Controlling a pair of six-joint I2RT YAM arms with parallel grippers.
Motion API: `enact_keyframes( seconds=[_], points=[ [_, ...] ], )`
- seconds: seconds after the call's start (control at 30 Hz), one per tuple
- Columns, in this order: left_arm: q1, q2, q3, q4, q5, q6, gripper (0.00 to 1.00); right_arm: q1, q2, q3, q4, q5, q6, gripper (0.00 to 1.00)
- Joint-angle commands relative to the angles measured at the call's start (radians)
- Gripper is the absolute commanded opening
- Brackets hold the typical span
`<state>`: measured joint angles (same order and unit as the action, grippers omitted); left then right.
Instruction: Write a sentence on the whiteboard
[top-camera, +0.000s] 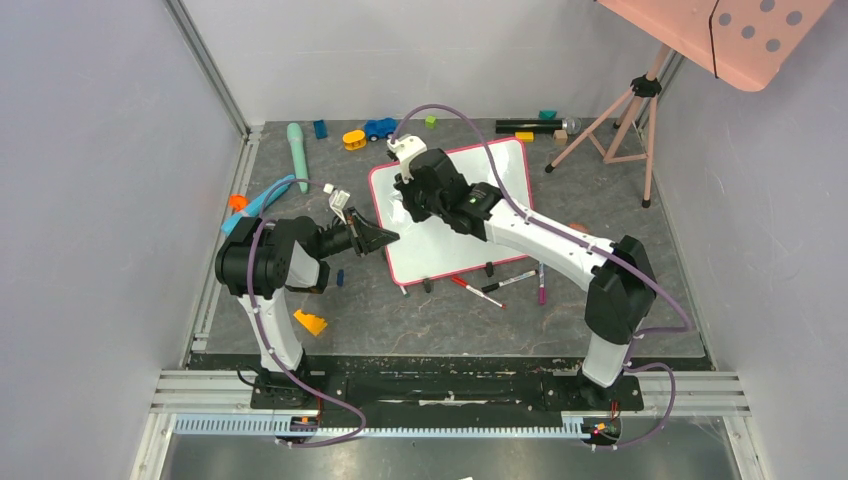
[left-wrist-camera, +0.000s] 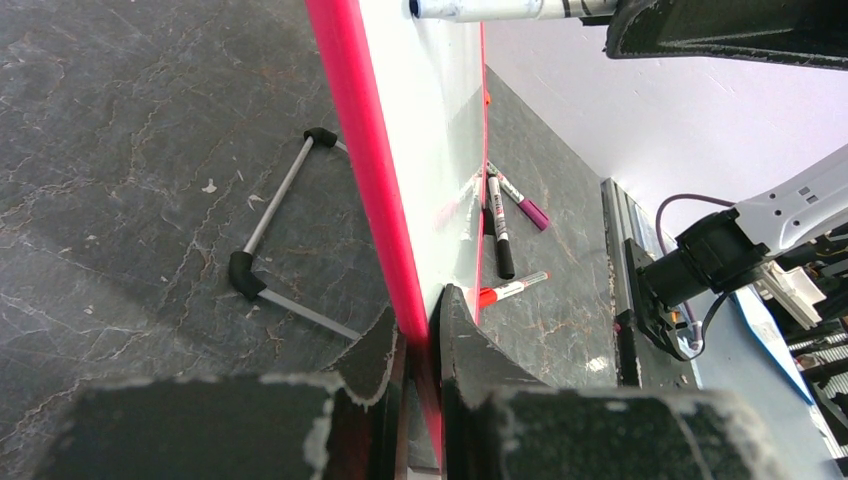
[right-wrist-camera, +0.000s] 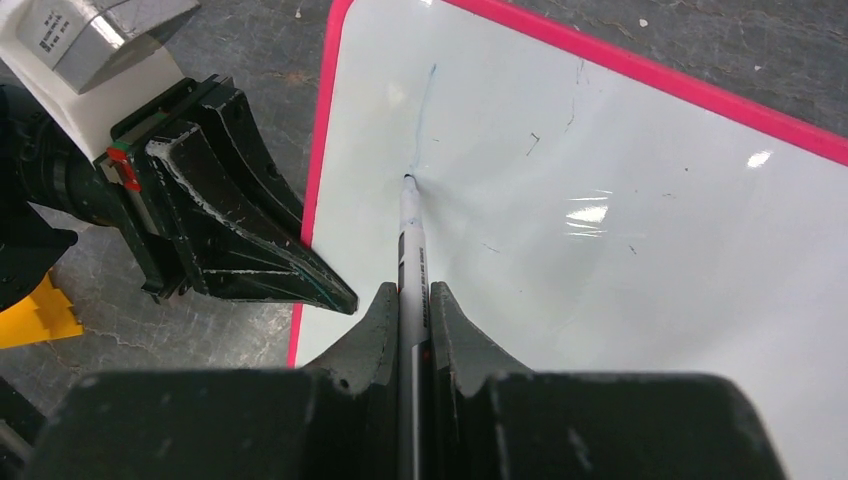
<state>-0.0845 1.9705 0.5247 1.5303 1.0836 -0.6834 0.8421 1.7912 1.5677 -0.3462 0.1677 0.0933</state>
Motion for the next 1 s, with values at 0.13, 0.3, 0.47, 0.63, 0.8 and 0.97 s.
enact_keyframes(
  seconds=[0.13, 0.3, 0.47, 0.63, 0.8, 0.97],
  points=[
    [0.006, 0.068, -0.025, 0.027, -0.045, 0.274, 0.04, -0.026, -0.052, 0.075, 0.036, -0.102, -0.015, 0.0],
    [0.006, 0.067, -0.026, 0.027, -0.05, 0.274, 0.04, -0.029, -0.039, 0.108, 0.03, -0.084, -0.022, 0.0],
    [0.006, 0.067, -0.026, 0.027, -0.051, 0.274, 0.04, -0.031, 0.001, 0.157, 0.001, -0.055, -0.028, 0.0],
    [0.006, 0.067, -0.026, 0.027, -0.05, 0.274, 0.04, -0.031, 0.026, 0.176, -0.001, -0.044, -0.03, 0.0],
    [0.006, 0.066, -0.027, 0.027, -0.05, 0.274, 0.04, -0.032, 0.042, 0.177, -0.002, -0.019, -0.032, 0.0],
    [0.006, 0.066, -0.026, 0.027, -0.05, 0.274, 0.04, -0.032, 0.059, 0.177, -0.006, -0.001, -0.033, 0.0]
  ],
)
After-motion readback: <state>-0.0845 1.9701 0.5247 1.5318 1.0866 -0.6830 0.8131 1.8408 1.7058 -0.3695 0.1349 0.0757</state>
